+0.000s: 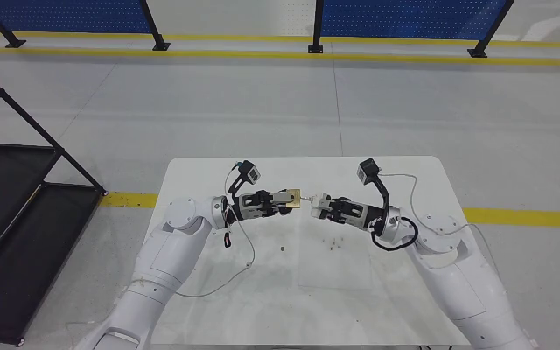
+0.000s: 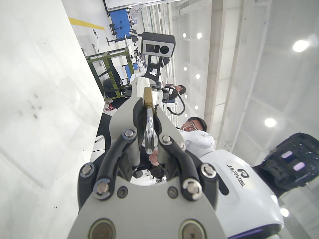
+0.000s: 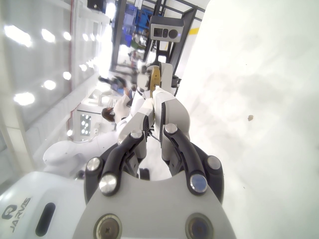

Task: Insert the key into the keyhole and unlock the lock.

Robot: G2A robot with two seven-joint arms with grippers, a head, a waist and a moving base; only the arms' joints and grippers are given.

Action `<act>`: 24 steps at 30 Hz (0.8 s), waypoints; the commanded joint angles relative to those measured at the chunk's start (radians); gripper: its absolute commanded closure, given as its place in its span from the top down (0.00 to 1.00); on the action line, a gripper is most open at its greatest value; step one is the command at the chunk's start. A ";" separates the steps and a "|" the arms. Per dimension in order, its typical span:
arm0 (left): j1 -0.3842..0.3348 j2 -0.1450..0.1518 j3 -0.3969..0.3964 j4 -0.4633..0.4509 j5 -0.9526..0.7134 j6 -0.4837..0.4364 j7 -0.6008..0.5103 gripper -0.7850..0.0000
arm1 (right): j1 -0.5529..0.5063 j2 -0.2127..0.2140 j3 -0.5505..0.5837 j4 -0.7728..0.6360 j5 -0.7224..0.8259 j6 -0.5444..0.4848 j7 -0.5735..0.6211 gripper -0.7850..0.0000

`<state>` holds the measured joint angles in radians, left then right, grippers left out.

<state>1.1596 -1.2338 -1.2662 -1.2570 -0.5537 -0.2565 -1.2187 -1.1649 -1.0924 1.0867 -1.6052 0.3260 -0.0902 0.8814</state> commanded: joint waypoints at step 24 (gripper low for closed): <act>0.000 0.000 0.000 0.000 0.000 0.000 0.000 0.00 | -0.060 0.035 0.147 -0.107 -0.212 -0.226 0.025 0.00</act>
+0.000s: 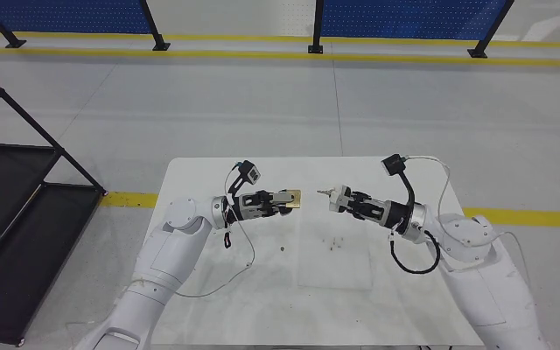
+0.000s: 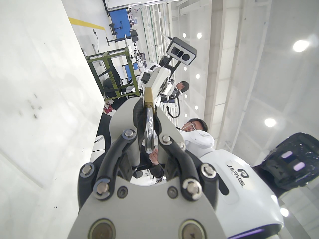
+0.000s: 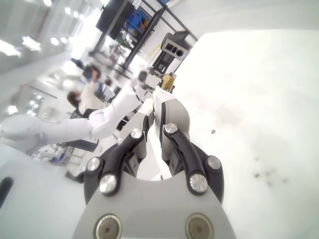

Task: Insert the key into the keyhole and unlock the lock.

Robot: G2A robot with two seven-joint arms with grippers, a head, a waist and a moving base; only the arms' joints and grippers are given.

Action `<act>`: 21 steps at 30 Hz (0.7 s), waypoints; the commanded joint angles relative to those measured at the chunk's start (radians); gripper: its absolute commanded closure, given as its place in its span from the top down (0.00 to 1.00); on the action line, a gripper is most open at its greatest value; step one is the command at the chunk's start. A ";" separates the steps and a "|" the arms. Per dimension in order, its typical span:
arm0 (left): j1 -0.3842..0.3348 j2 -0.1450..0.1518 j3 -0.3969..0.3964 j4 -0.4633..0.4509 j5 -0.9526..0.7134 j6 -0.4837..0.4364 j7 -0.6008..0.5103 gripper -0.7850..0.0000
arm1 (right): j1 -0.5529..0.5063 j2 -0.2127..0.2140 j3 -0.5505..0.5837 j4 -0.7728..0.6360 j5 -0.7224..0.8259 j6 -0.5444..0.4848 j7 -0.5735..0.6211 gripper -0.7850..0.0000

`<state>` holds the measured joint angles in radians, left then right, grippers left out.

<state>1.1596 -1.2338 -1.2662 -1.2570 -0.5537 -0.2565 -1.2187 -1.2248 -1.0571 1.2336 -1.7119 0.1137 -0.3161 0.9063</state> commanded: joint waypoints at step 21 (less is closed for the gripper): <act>0.000 0.000 0.000 0.000 0.000 0.000 0.000 0.00 | -0.035 0.011 0.079 -0.038 -1.234 -0.439 -0.761 0.00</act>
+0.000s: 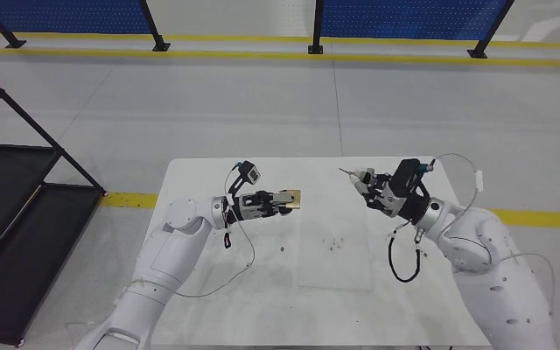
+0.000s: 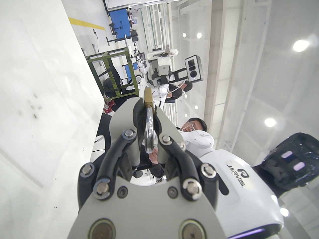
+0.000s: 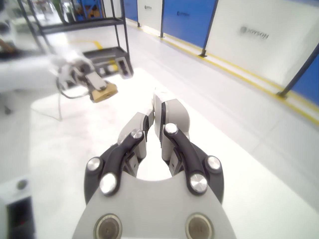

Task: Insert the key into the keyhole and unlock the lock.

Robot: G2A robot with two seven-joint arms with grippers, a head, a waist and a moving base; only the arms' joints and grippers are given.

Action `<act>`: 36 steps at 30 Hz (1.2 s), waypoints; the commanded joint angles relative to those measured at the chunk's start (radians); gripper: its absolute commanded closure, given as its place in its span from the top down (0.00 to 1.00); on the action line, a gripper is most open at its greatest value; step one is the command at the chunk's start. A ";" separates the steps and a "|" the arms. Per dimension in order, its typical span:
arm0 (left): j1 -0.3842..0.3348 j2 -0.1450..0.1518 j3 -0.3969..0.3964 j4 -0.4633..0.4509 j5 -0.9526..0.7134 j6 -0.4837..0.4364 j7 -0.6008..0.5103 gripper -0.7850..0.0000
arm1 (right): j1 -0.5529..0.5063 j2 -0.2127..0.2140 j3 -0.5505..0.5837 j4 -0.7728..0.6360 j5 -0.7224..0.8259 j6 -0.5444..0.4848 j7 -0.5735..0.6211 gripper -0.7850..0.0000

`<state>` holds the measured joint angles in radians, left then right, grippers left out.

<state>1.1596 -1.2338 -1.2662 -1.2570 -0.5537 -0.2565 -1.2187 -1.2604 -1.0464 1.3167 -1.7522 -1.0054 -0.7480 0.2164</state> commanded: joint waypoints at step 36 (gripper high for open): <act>0.000 0.000 0.000 0.000 0.000 0.000 0.000 0.00 | 0.048 0.032 -0.129 0.105 -1.111 0.259 -0.819 0.00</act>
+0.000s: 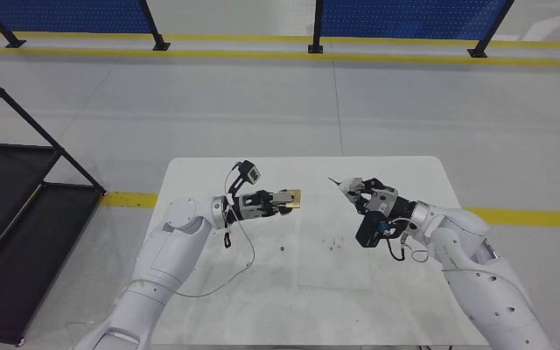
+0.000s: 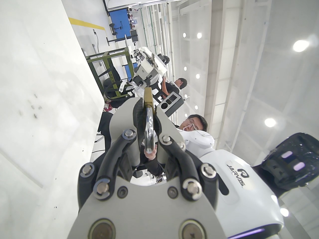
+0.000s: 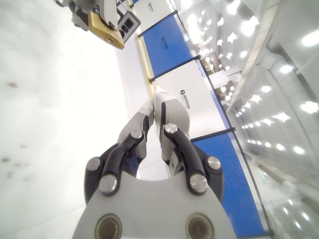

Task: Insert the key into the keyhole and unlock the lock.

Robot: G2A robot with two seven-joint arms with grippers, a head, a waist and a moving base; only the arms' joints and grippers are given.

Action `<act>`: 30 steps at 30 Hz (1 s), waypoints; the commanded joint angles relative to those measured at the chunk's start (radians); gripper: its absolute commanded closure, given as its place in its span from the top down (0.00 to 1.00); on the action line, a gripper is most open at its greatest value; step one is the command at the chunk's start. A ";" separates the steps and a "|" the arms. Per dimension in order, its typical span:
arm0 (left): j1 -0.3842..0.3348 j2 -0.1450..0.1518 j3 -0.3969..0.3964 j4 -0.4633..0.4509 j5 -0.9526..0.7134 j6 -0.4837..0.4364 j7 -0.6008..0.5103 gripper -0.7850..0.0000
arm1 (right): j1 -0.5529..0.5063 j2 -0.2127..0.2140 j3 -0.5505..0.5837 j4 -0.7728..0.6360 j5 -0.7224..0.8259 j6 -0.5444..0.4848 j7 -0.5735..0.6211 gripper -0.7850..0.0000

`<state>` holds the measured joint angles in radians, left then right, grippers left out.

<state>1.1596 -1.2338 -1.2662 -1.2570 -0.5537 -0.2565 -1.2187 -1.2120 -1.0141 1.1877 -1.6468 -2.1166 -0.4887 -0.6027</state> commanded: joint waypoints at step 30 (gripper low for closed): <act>0.000 0.000 0.000 0.000 0.000 0.000 0.000 0.00 | 0.284 0.043 -0.132 0.158 -0.527 0.322 -0.570 0.00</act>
<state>1.1596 -1.2338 -1.2662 -1.2570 -0.5537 -0.2565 -1.2187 -0.9461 -0.9677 1.0672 -1.5089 -2.6528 -0.1870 -1.1608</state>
